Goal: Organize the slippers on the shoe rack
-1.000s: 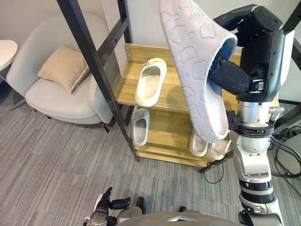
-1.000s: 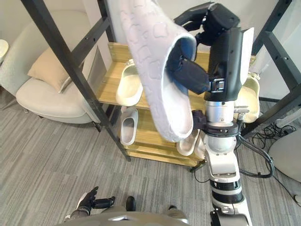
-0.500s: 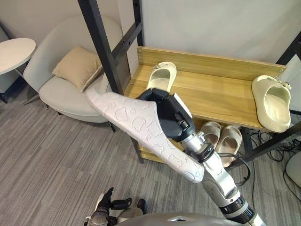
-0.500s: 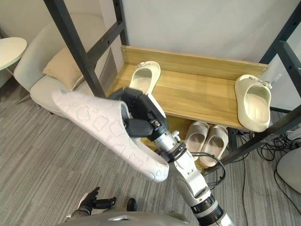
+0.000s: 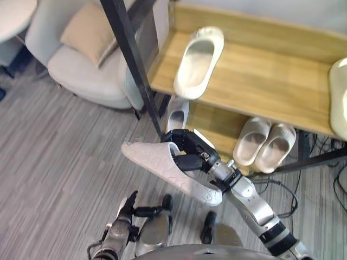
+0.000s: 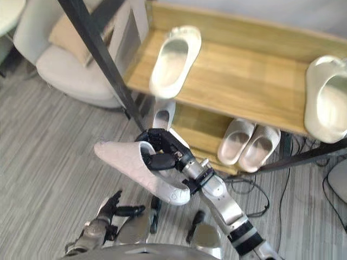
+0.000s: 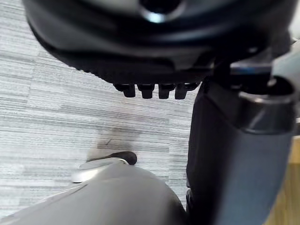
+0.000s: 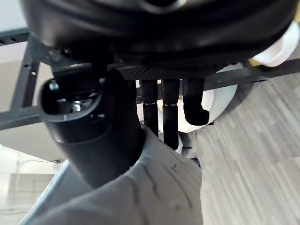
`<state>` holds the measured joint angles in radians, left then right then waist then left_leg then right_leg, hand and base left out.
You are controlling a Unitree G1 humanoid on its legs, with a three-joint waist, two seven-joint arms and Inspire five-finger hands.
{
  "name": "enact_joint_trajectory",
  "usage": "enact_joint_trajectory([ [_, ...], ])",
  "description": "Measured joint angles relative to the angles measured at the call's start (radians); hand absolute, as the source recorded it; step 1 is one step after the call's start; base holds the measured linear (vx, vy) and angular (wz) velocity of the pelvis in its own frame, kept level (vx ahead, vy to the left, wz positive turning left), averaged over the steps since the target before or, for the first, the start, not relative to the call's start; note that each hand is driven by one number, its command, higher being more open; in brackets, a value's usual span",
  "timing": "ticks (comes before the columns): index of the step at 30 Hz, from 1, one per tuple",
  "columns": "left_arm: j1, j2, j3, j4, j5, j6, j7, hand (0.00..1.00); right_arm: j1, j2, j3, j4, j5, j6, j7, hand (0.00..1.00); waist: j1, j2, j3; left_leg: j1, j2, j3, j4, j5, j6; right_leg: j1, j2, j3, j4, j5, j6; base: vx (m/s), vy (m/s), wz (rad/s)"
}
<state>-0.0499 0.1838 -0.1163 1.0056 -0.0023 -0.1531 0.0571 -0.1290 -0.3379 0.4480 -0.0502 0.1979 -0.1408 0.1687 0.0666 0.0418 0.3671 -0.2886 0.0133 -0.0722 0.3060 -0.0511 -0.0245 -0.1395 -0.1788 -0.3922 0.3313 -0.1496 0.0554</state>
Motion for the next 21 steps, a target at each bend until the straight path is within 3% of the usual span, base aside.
enact_joint_trajectory([
  [6, -0.043, -0.004, -0.006, -0.043, -0.051, -0.023, 0.002, 1.0, -0.074, -0.065, -0.049, 0.002, -0.132, -0.014, -0.068, 0.0, 0.006, 0.018, 0.053, -0.179, 0.015, 0.021, 0.139, -0.034, -0.014, -0.21, -0.031, 0.044, 0.194, -0.056, -0.018, -0.14, -0.022, -0.12],
  [13, -0.059, -0.004, 0.025, -0.104, -0.108, -0.054, 0.003, 1.0, -0.186, -0.126, -0.232, 0.003, -0.25, -0.036, -0.252, 0.0, 0.0, 0.024, 0.068, -0.402, 0.053, 0.034, 0.412, -0.139, -0.019, -0.435, -0.038, 0.093, 0.446, -0.152, -0.041, -0.08, -0.04, -0.16],
  [21, -0.086, -0.011, 0.068, -0.12, -0.129, -0.058, 0.012, 1.0, -0.253, -0.133, -0.267, 0.007, -0.362, -0.038, -0.374, 0.0, -0.012, 0.022, 0.072, -0.522, 0.062, 0.031, 0.624, -0.234, -0.021, -0.553, -0.066, 0.117, 0.66, -0.25, -0.042, -0.03, -0.001, -0.04],
])
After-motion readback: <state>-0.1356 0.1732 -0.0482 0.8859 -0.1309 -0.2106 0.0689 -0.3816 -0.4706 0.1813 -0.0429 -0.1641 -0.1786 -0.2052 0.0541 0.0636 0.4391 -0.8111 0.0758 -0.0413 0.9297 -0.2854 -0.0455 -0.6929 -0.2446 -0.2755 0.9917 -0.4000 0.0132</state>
